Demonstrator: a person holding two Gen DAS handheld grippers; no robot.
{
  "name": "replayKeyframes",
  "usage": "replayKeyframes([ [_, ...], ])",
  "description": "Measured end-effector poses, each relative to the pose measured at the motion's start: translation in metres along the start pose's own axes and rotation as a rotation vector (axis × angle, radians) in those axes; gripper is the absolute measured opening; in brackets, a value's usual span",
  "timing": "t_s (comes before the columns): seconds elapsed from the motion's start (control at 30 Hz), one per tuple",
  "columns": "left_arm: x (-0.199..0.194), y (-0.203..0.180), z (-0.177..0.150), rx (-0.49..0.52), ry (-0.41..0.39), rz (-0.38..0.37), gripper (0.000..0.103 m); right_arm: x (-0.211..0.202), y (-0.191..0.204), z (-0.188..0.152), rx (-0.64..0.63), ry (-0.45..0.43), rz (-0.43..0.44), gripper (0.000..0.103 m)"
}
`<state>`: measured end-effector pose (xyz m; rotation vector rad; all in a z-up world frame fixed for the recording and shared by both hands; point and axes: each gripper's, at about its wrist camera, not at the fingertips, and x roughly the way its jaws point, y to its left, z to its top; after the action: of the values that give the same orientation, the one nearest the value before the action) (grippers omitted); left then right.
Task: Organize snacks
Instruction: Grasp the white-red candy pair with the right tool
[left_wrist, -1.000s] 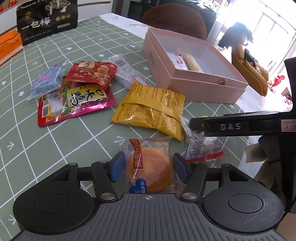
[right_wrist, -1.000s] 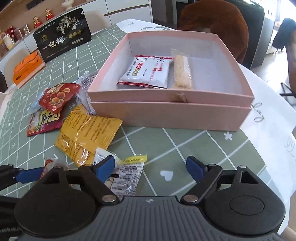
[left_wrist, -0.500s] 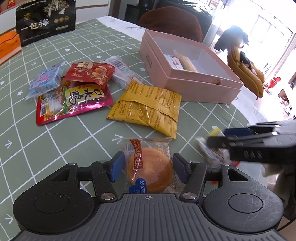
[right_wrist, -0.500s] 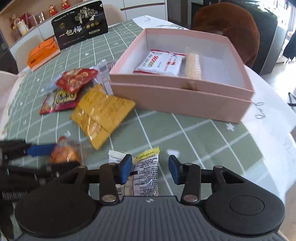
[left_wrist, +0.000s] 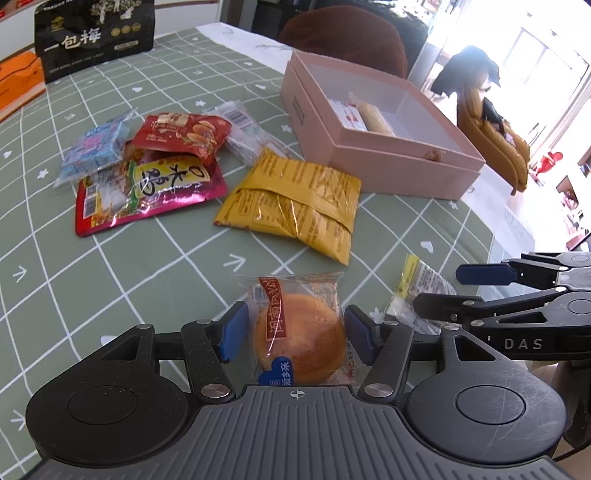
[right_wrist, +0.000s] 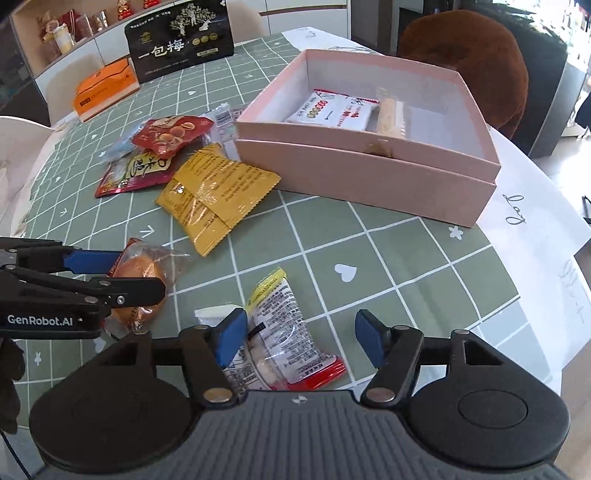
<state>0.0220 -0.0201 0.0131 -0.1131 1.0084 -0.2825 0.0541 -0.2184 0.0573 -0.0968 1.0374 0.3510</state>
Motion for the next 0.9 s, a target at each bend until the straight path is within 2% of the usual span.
replayKeyframes([
  [0.17, -0.003, 0.006, 0.000, -0.027, 0.026, -0.048, 0.064, -0.008, 0.001, -0.003, -0.003, -0.007, 0.051, 0.067],
  [0.2, -0.005, 0.006, -0.001, -0.022, 0.021, -0.051, 0.063, -0.008, 0.002, -0.004, -0.010, -0.003, 0.057, 0.070],
  [0.33, -0.011, 0.000, -0.010, 0.015, 0.025, -0.058, 0.063, -0.005, 0.004, -0.011, -0.034, 0.004, 0.045, 0.074],
  [0.5, -0.018, -0.011, -0.019, 0.071, 0.039, -0.035, 0.063, -0.004, 0.003, -0.012, -0.016, 0.003, 0.056, 0.075],
  [0.7, -0.021, -0.018, -0.023, 0.132, 0.055, -0.030, 0.063, -0.011, 0.007, -0.016, -0.082, -0.025, 0.040, 0.075],
  [0.9, -0.011, -0.017, -0.021, 0.120, 0.052, -0.013, 0.066, -0.009, 0.008, -0.017, -0.091, -0.051, 0.036, 0.075],
])
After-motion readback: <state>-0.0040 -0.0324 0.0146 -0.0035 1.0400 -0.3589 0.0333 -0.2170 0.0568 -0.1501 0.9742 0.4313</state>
